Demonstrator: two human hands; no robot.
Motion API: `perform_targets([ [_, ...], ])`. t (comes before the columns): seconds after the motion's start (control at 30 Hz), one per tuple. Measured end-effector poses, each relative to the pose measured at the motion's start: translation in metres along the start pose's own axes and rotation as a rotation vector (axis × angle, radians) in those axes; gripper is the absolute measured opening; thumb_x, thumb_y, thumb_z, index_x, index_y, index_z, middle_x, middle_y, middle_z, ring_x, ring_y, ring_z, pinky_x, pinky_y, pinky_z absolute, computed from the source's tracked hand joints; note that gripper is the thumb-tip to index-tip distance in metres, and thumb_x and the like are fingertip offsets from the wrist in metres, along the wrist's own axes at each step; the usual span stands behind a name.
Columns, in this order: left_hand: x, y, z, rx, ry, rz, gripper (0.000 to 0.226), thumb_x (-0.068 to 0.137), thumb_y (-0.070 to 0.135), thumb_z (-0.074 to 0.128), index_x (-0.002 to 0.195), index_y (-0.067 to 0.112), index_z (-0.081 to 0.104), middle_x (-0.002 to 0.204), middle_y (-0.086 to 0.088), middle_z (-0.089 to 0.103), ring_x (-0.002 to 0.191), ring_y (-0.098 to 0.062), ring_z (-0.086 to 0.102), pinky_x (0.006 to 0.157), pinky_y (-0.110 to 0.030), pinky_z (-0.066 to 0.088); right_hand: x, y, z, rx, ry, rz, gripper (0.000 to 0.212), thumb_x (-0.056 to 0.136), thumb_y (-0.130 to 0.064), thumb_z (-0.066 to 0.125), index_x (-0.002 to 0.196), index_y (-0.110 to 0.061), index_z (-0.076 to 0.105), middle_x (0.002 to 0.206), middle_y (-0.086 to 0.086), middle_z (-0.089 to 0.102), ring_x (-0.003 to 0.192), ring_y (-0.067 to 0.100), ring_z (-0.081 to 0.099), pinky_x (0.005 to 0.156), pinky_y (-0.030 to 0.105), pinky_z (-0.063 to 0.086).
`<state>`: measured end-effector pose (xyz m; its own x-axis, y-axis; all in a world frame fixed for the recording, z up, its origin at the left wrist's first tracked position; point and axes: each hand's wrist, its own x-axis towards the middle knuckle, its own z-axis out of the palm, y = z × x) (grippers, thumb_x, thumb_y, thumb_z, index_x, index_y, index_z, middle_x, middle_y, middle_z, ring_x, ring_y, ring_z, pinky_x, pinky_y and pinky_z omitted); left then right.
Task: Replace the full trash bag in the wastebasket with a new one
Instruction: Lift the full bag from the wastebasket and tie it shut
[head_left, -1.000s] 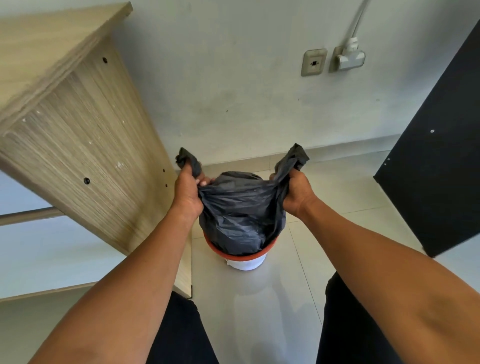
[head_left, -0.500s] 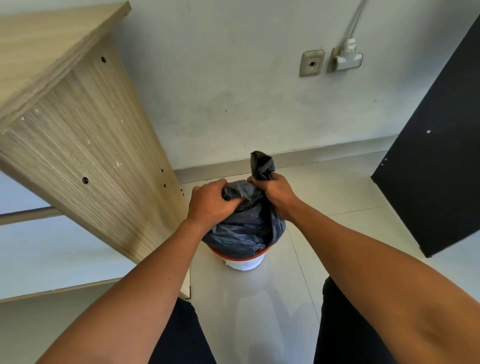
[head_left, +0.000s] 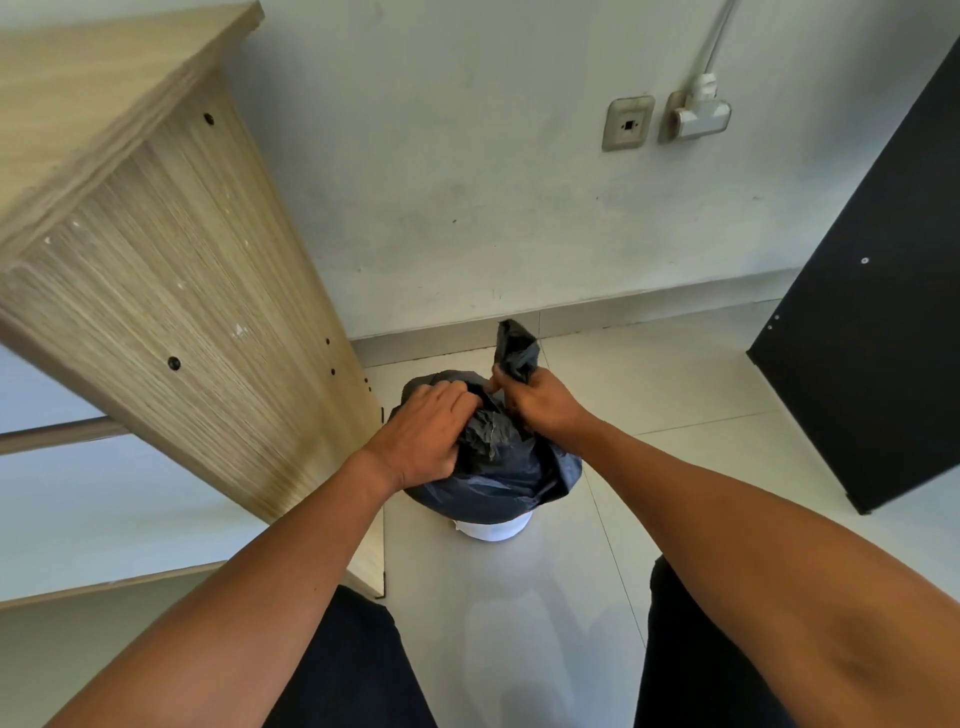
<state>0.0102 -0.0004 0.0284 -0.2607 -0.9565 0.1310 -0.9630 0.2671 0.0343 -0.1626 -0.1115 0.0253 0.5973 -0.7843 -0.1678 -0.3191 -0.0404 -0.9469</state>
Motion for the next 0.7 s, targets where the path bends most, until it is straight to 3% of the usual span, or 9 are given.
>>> perform_targets([
  [0.1, 0.003, 0.002, 0.001, -0.039, 0.112, 0.069, 0.043, 0.073, 0.007, 0.061, 0.116, 0.008, 0.06, 0.11, -0.011, 0.056, 0.099, -0.03, 0.056, 0.088, -0.044, 0.051, -0.003, -0.003, 0.003, -0.217, -0.089, -0.017, 0.049, 0.099, -0.06, 0.042, 0.116, -0.02, 0.065, 0.106, 0.007, 0.07, 0.097, 0.022, 0.066, 0.088, 0.035, 0.05],
  [0.23, 0.004, 0.007, -0.003, -0.216, 0.19, 0.054, 0.048, 0.076, -0.002, 0.07, 0.121, 0.01, 0.061, 0.114, -0.009, 0.063, 0.105, -0.024, 0.057, 0.097, -0.034, 0.047, -0.002, 0.002, 0.005, -0.237, -0.174, 0.038, 0.058, 0.096, -0.06, 0.034, 0.143, -0.026, 0.042, 0.124, 0.003, 0.062, 0.11, 0.022, 0.059, 0.1, 0.04, 0.045],
  [0.3, 0.006, 0.016, -0.011, -0.451, 0.245, -0.078, 0.037, 0.082, -0.003, 0.064, 0.117, 0.01, 0.062, 0.102, -0.006, 0.068, 0.093, -0.018, 0.059, 0.088, -0.027, 0.048, -0.002, 0.004, 0.007, -0.243, -0.187, 0.091, 0.055, 0.097, -0.055, 0.034, 0.144, -0.027, 0.039, 0.128, 0.008, 0.06, 0.113, 0.025, 0.058, 0.105, 0.047, 0.044],
  [0.4, 0.016, 0.032, -0.014, -0.791, 0.415, -0.417, 0.025, 0.09, 0.005, 0.053, 0.113, 0.01, 0.063, 0.083, -0.004, 0.071, 0.074, -0.022, 0.066, 0.073, -0.037, 0.054, -0.002, -0.001, 0.009, -0.326, -0.148, 0.053, 0.037, 0.105, -0.03, 0.037, 0.137, -0.015, 0.05, 0.124, 0.012, 0.062, 0.105, 0.023, 0.057, 0.094, 0.034, 0.045],
  [0.5, 0.031, 0.042, -0.015, -1.126, 0.566, -0.721, 0.014, 0.103, 0.015, 0.053, 0.108, 0.013, 0.066, 0.07, 0.0, 0.073, 0.078, -0.024, 0.073, 0.088, -0.037, 0.056, 0.001, -0.002, 0.012, -0.385, -0.039, -0.033, 0.033, 0.103, -0.019, 0.041, 0.128, -0.009, 0.059, 0.117, 0.012, 0.066, 0.103, 0.028, 0.061, 0.085, 0.031, 0.045],
  [0.6, 0.04, 0.04, -0.012, -1.371, 0.661, -0.834, 0.022, 0.108, 0.023, 0.048, 0.101, 0.012, 0.065, 0.049, 0.002, 0.051, 0.047, -0.02, 0.057, 0.081, -0.046, 0.061, 0.006, 0.006, 0.014, -0.246, 0.14, -0.028, 0.027, 0.099, -0.017, 0.047, 0.118, -0.013, 0.066, 0.108, 0.01, 0.071, 0.095, 0.026, 0.065, 0.085, 0.033, 0.049],
  [0.7, 0.037, 0.031, -0.003, -1.353, 0.695, -0.92, 0.032, 0.106, 0.04, 0.048, 0.093, 0.017, 0.066, 0.051, 0.005, 0.043, 0.042, -0.012, 0.044, 0.06, -0.038, 0.054, 0.007, 0.005, 0.014, 0.069, 0.264, 0.086, 0.018, 0.102, -0.024, 0.05, 0.101, -0.013, 0.064, 0.077, 0.006, 0.068, 0.064, 0.017, 0.062, 0.068, 0.031, 0.05],
])
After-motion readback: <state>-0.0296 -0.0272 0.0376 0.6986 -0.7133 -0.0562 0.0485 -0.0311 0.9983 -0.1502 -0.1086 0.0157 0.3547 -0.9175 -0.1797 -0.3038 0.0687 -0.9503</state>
